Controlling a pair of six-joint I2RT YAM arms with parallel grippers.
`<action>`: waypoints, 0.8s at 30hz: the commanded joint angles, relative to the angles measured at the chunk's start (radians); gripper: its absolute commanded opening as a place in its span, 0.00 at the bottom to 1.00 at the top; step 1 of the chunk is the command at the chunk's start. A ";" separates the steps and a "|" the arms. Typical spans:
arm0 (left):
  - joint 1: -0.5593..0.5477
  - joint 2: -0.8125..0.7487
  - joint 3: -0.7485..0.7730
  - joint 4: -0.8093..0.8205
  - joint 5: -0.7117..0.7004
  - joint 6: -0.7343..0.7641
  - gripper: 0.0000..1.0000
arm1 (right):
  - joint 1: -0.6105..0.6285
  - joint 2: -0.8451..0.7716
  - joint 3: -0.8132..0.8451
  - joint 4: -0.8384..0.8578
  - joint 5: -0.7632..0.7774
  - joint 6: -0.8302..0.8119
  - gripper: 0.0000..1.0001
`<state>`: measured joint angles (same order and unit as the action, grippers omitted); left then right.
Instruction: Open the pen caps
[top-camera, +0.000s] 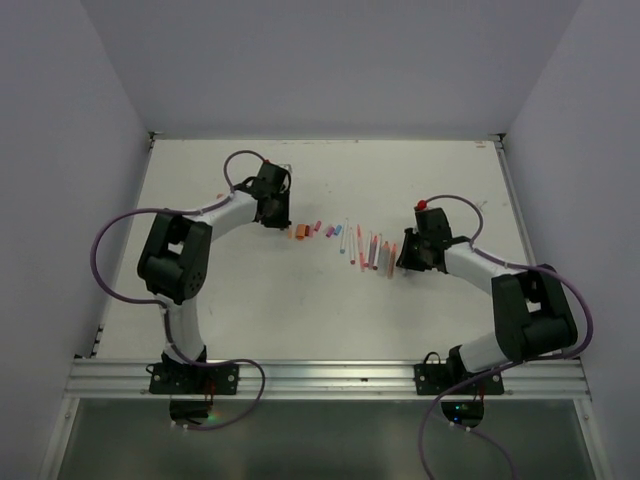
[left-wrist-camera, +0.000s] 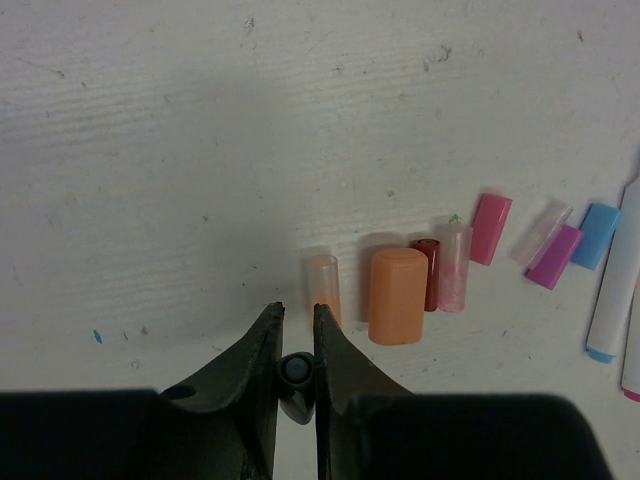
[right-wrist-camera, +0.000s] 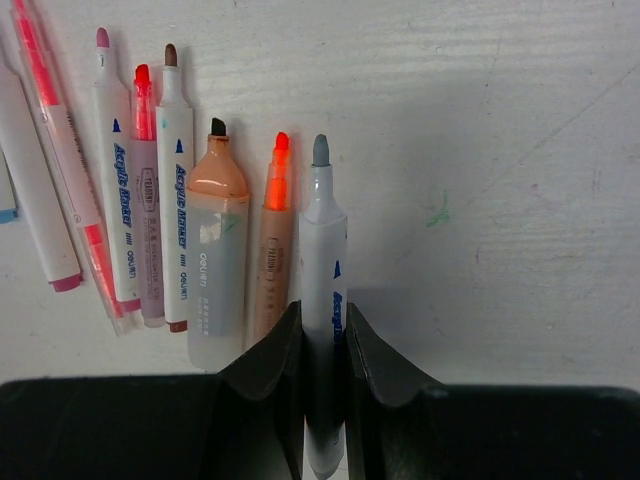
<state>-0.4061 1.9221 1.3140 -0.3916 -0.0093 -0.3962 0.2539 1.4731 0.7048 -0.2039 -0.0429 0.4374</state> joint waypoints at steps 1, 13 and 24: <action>0.010 0.015 0.056 -0.010 -0.012 0.025 0.18 | -0.005 0.015 0.032 0.031 0.015 0.001 0.02; 0.015 0.048 0.028 0.002 0.005 0.002 0.37 | -0.007 -0.026 0.016 0.038 0.009 0.014 0.26; 0.050 -0.115 0.034 -0.053 -0.061 -0.085 0.56 | -0.008 -0.184 0.044 -0.022 0.012 0.023 0.54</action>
<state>-0.3882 1.9415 1.3273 -0.4160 -0.0227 -0.4282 0.2493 1.3682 0.7048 -0.2077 -0.0429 0.4496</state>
